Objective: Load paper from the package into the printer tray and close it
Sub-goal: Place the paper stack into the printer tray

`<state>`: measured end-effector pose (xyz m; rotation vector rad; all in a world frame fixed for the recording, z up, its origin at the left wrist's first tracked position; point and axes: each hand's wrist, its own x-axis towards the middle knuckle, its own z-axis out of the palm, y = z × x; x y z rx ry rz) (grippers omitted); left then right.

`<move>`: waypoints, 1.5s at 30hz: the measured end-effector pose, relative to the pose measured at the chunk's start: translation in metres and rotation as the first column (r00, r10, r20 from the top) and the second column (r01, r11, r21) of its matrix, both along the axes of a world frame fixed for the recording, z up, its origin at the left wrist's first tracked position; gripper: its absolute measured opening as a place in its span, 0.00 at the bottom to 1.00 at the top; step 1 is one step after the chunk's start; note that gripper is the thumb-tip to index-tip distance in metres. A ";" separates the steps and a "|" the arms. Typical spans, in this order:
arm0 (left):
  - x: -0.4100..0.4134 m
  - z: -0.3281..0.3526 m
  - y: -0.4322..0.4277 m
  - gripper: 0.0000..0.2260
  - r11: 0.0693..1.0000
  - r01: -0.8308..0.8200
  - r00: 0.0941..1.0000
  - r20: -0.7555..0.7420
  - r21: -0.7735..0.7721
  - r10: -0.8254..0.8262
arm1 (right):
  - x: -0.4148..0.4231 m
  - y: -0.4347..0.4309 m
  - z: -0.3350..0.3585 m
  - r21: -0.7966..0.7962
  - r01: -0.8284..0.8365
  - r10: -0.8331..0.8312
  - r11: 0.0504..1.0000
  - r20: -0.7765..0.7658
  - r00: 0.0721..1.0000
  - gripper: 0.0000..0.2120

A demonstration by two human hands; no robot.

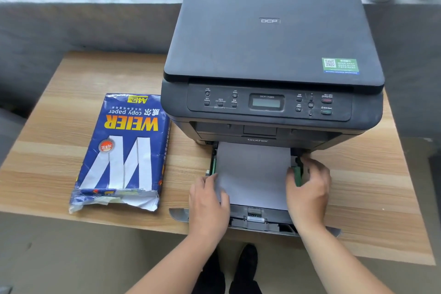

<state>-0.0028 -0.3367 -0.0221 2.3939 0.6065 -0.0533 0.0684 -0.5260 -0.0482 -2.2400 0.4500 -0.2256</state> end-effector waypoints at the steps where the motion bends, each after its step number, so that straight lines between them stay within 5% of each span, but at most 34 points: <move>1: 0.004 0.000 0.002 0.18 1.000 -0.002 1.000 0.006 -0.011 0.002 | -0.007 -0.009 0.001 -0.020 0.016 -0.017 1.000 -0.061 0.998 0.15; 6: 0.016 -0.003 0.010 0.18 1.000 0.007 1.000 0.031 -0.018 -0.007 | -0.020 -0.025 -0.007 -0.019 0.040 -0.044 0.999 -0.332 0.942 0.07; 14: 0.023 0.006 0.003 0.13 0.999 0.007 1.000 0.016 0.051 -0.008 | -0.018 -0.022 -0.006 -0.022 0.045 -0.049 0.999 -0.348 0.936 0.07; 20: 0.021 -0.003 0.008 0.28 0.965 0.129 0.992 -0.045 0.227 -0.121 | -0.018 -0.021 -0.004 -0.022 0.053 -0.057 0.998 -0.324 0.944 0.07; 34: 0.020 -0.009 0.018 0.16 0.958 0.239 0.971 -0.046 0.156 -0.235 | -0.019 -0.017 -0.008 -0.038 -0.001 -0.009 0.999 -0.275 0.961 0.07; 39: -0.019 0.013 0.024 0.25 0.808 0.441 0.867 0.048 0.392 -0.496 | -0.059 -0.014 0.018 -0.349 -0.252 0.264 0.903 -0.013 0.965 0.14; 42: -0.060 0.015 0.021 0.26 0.735 0.555 0.789 0.034 0.388 -0.614 | -0.101 -0.015 0.023 -0.442 -0.419 0.509 0.793 0.103 0.855 0.09; 45: -0.090 0.010 0.018 0.16 0.739 0.563 0.778 0.064 0.370 -0.625 | -0.127 -0.016 0.016 -0.471 -0.522 0.646 0.711 0.142 0.750 0.09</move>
